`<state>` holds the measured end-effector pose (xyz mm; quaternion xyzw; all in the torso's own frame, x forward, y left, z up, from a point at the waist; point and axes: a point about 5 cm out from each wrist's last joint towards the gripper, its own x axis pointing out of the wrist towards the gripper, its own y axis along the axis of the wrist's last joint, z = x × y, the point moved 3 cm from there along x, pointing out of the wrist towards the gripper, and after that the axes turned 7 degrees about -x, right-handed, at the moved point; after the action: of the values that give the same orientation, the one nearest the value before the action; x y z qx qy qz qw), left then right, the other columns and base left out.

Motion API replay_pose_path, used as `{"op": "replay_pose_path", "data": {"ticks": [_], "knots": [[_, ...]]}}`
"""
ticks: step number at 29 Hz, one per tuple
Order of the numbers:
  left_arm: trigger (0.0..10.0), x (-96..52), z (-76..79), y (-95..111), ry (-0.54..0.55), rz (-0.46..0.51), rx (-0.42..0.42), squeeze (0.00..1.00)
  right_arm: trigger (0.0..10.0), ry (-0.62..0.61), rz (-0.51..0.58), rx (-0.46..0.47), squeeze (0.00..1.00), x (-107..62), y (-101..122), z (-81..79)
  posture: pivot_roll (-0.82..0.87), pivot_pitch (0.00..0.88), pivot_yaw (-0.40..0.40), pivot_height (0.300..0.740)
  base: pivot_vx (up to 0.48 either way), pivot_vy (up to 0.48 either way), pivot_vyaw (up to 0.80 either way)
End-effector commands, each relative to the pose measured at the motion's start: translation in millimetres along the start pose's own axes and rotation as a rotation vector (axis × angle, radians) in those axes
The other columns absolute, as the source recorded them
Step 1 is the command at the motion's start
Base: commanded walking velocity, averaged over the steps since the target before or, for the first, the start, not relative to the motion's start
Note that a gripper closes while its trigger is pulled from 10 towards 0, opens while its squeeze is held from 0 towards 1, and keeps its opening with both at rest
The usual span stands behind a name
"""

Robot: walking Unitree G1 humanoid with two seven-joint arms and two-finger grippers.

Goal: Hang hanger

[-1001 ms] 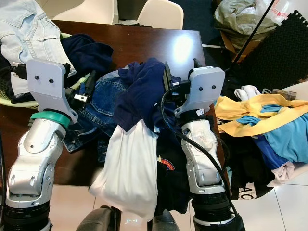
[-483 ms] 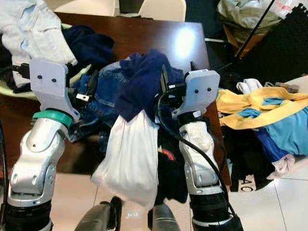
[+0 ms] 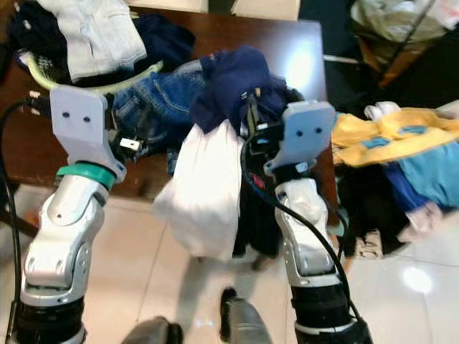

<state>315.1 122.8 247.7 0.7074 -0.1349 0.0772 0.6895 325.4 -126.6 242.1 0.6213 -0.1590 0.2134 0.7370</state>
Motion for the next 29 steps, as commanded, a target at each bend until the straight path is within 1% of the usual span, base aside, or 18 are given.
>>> {"op": "replay_pose_path", "data": {"ticks": [1,9,12,13,15,17,18,19,21,24,25,29], "knots": [[10.0,-1.3,-0.7,-1.6,0.005,-0.004,0.000,0.00,10.0,0.008,-0.011,-0.005,0.00,-1.8,-3.6,-0.8,0.02,0.113,0.057,0.740,-0.379,0.000,0.00],[10.0,-0.4,0.3,-1.4,0.000,-0.003,-0.001,0.00,10.0,0.008,-0.015,-0.005,0.00,-2.1,-5.0,-0.8,0.02,0.109,0.062,0.740,-0.362,0.000,0.00],[10.0,0.0,1.1,-3.0,-0.003,-0.012,0.000,0.00,10.0,0.005,-0.022,-0.003,0.00,-2.6,-7.2,0.0,0.02,0.109,0.062,0.740,-0.190,0.000,0.00],[10.0,0.0,3.5,-7.7,-0.017,-0.041,0.002,0.00,10.0,0.003,-0.037,-0.001,0.00,-3.3,-10.6,0.6,0.01,0.102,0.062,0.740,0.000,0.000,-0.49],[10.0,0.0,3.5,-7.7,-0.017,-0.041,0.002,0.00,10.0,0.003,-0.037,-0.001,0.00,-3.3,-10.6,0.6,0.01,0.102,0.062,0.740,0.000,0.000,-0.49],[10.0,-2.1,10.5,-21.8,-0.047,-0.129,-0.021,0.00,10.0,-0.005,-0.078,0.015,0.00,-5.6,-20.1,2.2,0.01,0.098,0.060,0.740,0.000,0.000,-0.80],[10.0,-2.1,10.5,-21.8,-0.047,-0.129,-0.021,0.00,10.0,-0.005,-0.078,0.015,0.00,-5.6,-20.1,2.2,0.01,0.098,0.060,0.740,0.000,0.000,-0.80],[10.0,-3.5,12.5,-29.6,-0.053,-0.177,-0.035,0.00,10.0,-0.004,-0.095,0.018,0.00,-7.1,-24.6,2.7,0.01,0.093,0.059,0.740,0.000,0.000,-0.80],[10.0,-5.8,12.2,-40.4,-0.045,-0.237,-0.047,0.00,10.0,0.002,-0.117,0.014,0.00,-9.8,-30.9,3.2,0.01,0.088,0.056,0.740,0.000,0.000,-0.80],[10.0,-6.2,10.9,-44.5,-0.038,-0.253,-0.034,0.00,10.0,0.007,-0.126,0.008,0.00,-11.2,-34.1,3.8,0.01,0.086,0.053,0.740,0.000,0.000,-0.80],[10.0,-6.5,8.8,-48.7,-0.020,-0.271,-0.017,0.00,10.0,0.014,-0.137,0.002,0.00,-12.5,-37.7,4.6,0.00,0.083,0.049,0.740,0.000,0.000,-0.80],[10.0,-7.7,5.8,-54.1,0.001,-0.285,0.012,0.00,10.0,0.026,-0.157,-0.009,0.00,-15.0,-44.1,5.9,0.00,0.082,0.048,0.740,0.000,0.000,-0.80]]}}
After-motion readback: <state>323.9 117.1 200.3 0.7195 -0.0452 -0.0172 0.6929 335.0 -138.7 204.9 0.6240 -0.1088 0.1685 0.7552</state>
